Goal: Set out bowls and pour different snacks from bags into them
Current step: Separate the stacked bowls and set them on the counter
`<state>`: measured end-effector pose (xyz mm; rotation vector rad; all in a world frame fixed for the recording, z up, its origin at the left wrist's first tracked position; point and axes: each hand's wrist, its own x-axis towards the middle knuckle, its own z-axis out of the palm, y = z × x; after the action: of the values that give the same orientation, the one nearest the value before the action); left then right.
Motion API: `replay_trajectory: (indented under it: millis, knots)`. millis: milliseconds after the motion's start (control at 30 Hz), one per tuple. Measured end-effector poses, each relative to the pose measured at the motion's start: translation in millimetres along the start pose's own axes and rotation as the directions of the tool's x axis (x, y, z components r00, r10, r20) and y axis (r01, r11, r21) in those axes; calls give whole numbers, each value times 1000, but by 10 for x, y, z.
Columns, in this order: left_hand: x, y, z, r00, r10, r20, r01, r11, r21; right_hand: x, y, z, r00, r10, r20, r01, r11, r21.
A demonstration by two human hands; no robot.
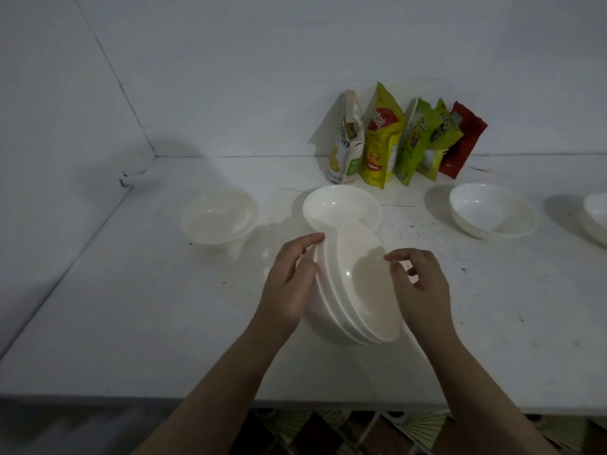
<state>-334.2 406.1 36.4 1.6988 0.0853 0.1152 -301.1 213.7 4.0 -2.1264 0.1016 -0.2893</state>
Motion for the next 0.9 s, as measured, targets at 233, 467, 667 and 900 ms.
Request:
replay_trajectory:
  millis: [233, 467, 667, 900]
  knots:
    - [22, 439, 312, 975, -126, 182, 64, 948, 310, 28, -513, -320, 876, 152, 458, -317, 896, 310]
    - [71, 603, 402, 948, -181, 262, 62, 913, 403, 43, -630, -402, 864, 134, 486, -255, 948, 192]
    - [117, 578, 442, 950, -178, 255, 61, 910, 411, -40, -626, -324, 889, 107, 445, -238, 938, 251]
    - [159, 560, 513, 959, -117, 260, -27, 872, 489, -162, -560, -422, 902, 199, 384, -354, 848, 393]
